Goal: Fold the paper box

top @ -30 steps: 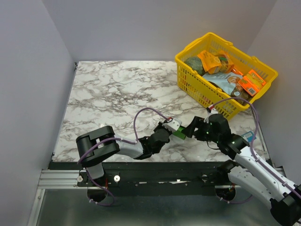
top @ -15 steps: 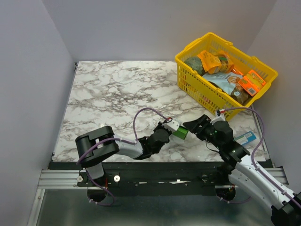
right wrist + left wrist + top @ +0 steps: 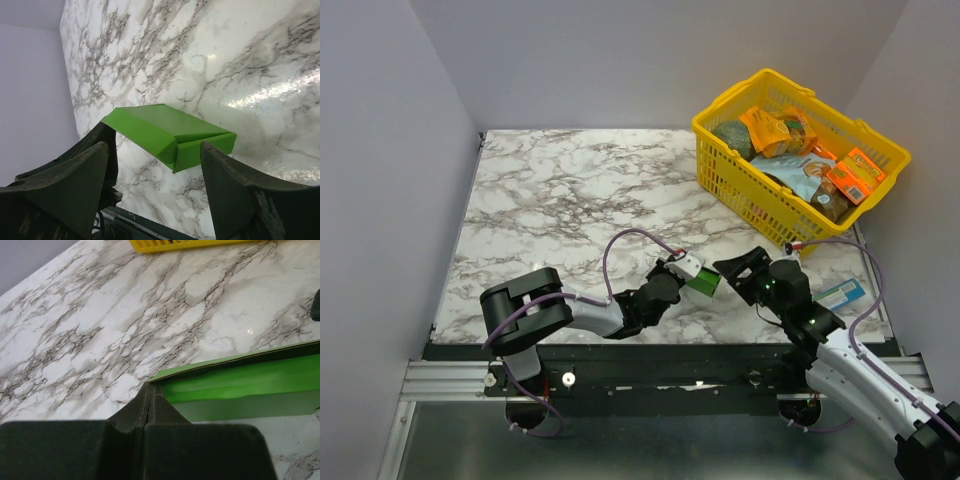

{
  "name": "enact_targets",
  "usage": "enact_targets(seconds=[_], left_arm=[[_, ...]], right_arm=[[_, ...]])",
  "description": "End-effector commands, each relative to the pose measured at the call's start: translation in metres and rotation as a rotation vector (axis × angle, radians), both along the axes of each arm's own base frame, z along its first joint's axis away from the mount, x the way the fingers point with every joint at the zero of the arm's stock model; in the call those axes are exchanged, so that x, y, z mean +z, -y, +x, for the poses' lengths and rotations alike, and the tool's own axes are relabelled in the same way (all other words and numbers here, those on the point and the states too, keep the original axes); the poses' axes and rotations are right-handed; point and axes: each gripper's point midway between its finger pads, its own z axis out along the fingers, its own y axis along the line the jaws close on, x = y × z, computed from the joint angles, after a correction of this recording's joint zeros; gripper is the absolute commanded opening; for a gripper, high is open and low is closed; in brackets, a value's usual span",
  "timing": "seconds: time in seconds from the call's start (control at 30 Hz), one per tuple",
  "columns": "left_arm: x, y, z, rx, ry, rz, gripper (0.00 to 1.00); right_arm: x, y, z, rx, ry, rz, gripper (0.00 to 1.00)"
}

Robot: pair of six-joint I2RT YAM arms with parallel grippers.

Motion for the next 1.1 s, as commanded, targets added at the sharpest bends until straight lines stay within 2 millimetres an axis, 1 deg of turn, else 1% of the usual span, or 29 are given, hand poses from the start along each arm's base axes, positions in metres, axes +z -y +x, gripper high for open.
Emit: enact_targets(seconds=[0.0, 0.2, 0.27, 0.3, 0.47, 0.5, 0.57, 0.6, 0.67, 0.7, 0.73, 0.8, 0.9, 1.0, 1.07], left_arm=[[-0.081, -0.024, -0.034, -0.105, -0.184, 0.262, 0.0], [-0.081, -0.025, -0.034, -0.104, -0.186, 0.263, 0.0], [-0.08, -0.024, -0.034, -0.107, -0.184, 0.262, 0.0], [-0.081, -0.023, -0.034, -0.108, -0.186, 0.264, 0.0], [-0.082, -0.023, -0.035, -0.109, -0.189, 0.267, 0.0], [-0.082, -0.023, -0.035, -0.109, -0.191, 0.264, 0.0], [-0.083, -0.023, -0.035, -0.109, -0.194, 0.263, 0.0], [-0.083, -0.022, -0.036, -0.111, -0.196, 0.26, 0.0], [-0.084, -0.021, -0.036, -0.11, -0.2, 0.259, 0.0], [-0.083, -0.021, -0.036, -0.11, -0.2, 0.256, 0.0], [-0.083, -0.021, -0.036, -0.11, -0.203, 0.252, 0.0], [-0.082, -0.019, -0.036, -0.11, -0.204, 0.246, 0.0], [-0.082, -0.018, -0.036, -0.113, -0.207, 0.244, 0.0], [-0.08, -0.017, -0.036, -0.114, -0.21, 0.233, 0.0], [-0.079, -0.016, -0.037, -0.117, -0.21, 0.227, 0.0]], right_arm=[[-0.017, 0.008, 0.003, -0.069, -0.056, 0.006, 0.81], [-0.024, 0.004, 0.003, -0.051, -0.071, 0.006, 0.73], [-0.028, 0.001, 0.002, -0.035, -0.087, 0.005, 0.67], [-0.029, -0.001, 0.002, -0.026, -0.087, 0.008, 0.61], [-0.039, -0.006, -0.004, 0.0, -0.122, 0.024, 0.53], [-0.039, -0.007, -0.004, 0.004, -0.122, 0.03, 0.48], [-0.047, -0.007, -0.009, 0.01, -0.147, 0.03, 0.43], [-0.043, -0.009, -0.006, 0.011, -0.129, 0.045, 0.38], [-0.05, -0.008, -0.009, 0.007, -0.143, 0.047, 0.34], [-0.051, -0.008, -0.009, 0.007, -0.146, 0.049, 0.25], [-0.054, -0.008, -0.01, 0.004, -0.151, 0.05, 0.22], [-0.057, -0.008, -0.012, 0.007, -0.158, 0.055, 0.21], [-0.053, -0.01, -0.01, 0.02, -0.138, 0.051, 0.23], [-0.051, -0.009, -0.008, 0.024, -0.124, 0.033, 0.2], [-0.053, -0.009, -0.008, 0.024, -0.132, 0.029, 0.19]])
